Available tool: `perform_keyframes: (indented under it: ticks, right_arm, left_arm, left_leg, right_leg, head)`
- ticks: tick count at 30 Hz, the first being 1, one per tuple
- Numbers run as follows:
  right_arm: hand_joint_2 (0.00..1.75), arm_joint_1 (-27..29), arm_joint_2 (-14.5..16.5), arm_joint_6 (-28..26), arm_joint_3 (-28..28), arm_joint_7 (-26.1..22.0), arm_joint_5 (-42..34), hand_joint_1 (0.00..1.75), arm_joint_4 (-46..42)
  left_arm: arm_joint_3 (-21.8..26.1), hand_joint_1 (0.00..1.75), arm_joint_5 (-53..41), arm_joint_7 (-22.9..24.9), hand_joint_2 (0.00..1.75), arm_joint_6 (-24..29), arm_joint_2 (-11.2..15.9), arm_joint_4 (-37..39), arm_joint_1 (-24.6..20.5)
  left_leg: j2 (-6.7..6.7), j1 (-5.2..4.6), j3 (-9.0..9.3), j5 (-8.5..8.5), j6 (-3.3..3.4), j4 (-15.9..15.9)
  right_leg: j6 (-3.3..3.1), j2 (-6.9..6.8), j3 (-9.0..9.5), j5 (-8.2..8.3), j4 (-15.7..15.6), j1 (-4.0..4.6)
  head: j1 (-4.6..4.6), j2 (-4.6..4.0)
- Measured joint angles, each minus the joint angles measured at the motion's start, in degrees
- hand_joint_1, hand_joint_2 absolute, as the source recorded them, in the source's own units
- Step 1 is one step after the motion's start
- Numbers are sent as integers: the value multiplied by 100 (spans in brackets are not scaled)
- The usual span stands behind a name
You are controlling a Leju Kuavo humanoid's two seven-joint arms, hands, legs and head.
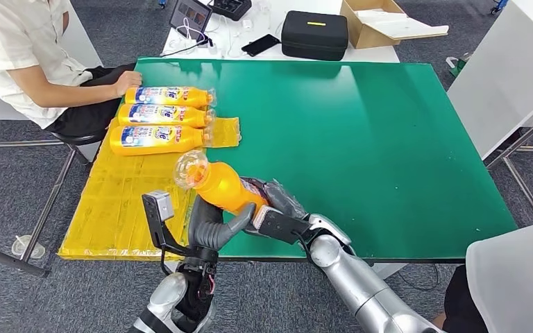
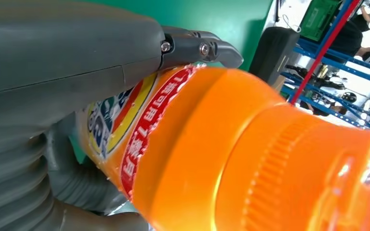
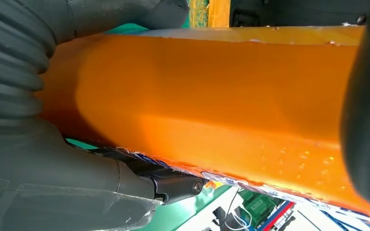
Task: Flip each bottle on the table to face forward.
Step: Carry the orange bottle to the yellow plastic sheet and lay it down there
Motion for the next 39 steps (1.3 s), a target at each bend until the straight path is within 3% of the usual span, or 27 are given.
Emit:
perform_keyframes:
  ticks: [11,15,16,19,20,28,39]
  right_arm:
    - [175,-16,-1,11,130,5,-4,175,-22]
    - [175,-20,1,29,218,36,-33,168,-26]
    - [175,-23,1,30,231,43,-51,149,-26]
    - [175,-35,2,27,251,61,-114,29,-26]
    - [175,-38,2,21,253,64,-142,4,-26]
    - [175,133,51,-300,209,-84,-403,0,-68]
    - [175,867,292,-2105,-101,-631,46,0,-361]
  left_arm:
    - [84,3,-31,14,175,164,-52,63,-61]
    - [97,171,-31,-10,175,357,-101,132,-129]
    - [97,175,-21,-23,175,379,-112,144,-140]
    - [105,175,13,-79,175,394,-139,165,-155]
    - [115,175,30,-93,175,392,-145,169,-159]
    - [250,175,211,-137,175,401,-145,89,-132]
    - [710,175,342,-248,175,1327,-55,-289,56]
  left_leg:
    - [0,0,0,0,0,0]
    - [0,0,0,0,0,0]
    - [0,0,0,0,0,0]
    - [0,0,0,0,0,0]
    - [0,0,0,0,0,0]
    - [0,1,0,0,0,0]
    - [0,1,-1,-2,-2,0]
  right_leg:
    - [0,0,0,0,0,0]
    - [0,-1,0,0,0,0]
    - [0,0,0,0,0,0]
    - [0,-1,0,0,0,0]
    - [0,-1,0,0,0,0]
    - [0,0,-1,-1,0,1]
    - [-4,-1,-3,-3,0,1]
  head:
    - [-1,-1]
    - [-2,-1]
    - [-1,-1]
    - [-2,0]
    - [-2,0]
    - [0,-1]
    - [-1,-1]
